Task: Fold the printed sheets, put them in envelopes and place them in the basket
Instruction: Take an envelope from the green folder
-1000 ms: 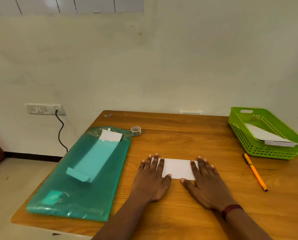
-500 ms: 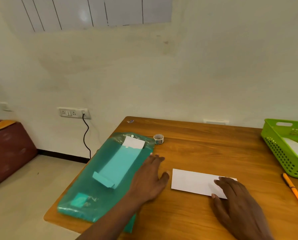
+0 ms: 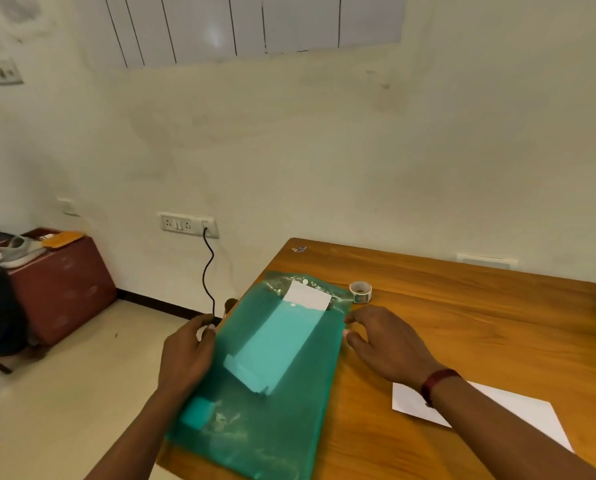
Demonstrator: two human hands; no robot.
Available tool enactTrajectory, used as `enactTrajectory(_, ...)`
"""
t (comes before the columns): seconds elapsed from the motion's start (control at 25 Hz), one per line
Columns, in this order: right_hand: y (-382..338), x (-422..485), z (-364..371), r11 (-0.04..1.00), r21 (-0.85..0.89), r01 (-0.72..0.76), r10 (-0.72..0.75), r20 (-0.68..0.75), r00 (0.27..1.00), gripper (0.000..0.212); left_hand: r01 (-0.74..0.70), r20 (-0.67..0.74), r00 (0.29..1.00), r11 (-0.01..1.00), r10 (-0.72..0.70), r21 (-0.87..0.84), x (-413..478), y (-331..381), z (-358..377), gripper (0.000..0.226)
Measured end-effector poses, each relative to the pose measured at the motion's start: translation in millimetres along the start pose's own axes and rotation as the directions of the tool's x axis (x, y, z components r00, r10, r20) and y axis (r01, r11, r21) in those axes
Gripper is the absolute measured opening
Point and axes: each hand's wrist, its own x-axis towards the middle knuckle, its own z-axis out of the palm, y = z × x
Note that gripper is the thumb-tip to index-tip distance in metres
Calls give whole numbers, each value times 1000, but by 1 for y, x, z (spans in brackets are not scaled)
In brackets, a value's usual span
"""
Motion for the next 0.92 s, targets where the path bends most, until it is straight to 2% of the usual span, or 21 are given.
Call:
enactTrajectory(0.12, 4, 40, 20, 1000, 24, -8, 6, 78, 997, 32, 81, 73, 994, 996, -78, -38, 4, -9, 11, 34)
enactTrajectory(0.24, 9, 74, 36, 999, 31, -32, 30, 49, 998, 27, 69, 132, 989, 997, -65, -29, 6, -16, 19, 35)
enactTrajectory(0.36, 3, 106, 46, 994, 57, -89, 89, 4, 996, 22, 83, 117, 990, 996, -78, -39, 8, -21, 21, 33)
enactTrajectory(0.56, -5, 147, 62, 985, -60, -160, 165, 83, 983, 18, 85, 113, 991, 995, -78, -58, 9, -19, 23, 29)
enactTrajectory(0.64, -5, 155, 68, 975, -71, -212, 220, 131, 967, 24, 74, 120, 990, 996, -68, -49, 10, -21, 25, 32)
enactTrajectory(0.8, 0, 164, 79, 953, -123, -275, 298, 249, 922, 49, 65, 121, 991, 998, -61, -27, 12, -23, 27, 40)
enactTrajectory(0.92, 0, 167, 81, 955, -86, -285, 298, 258, 919, 41, 60, 117, 992, 998, -55, -35, 12, -24, 27, 41)
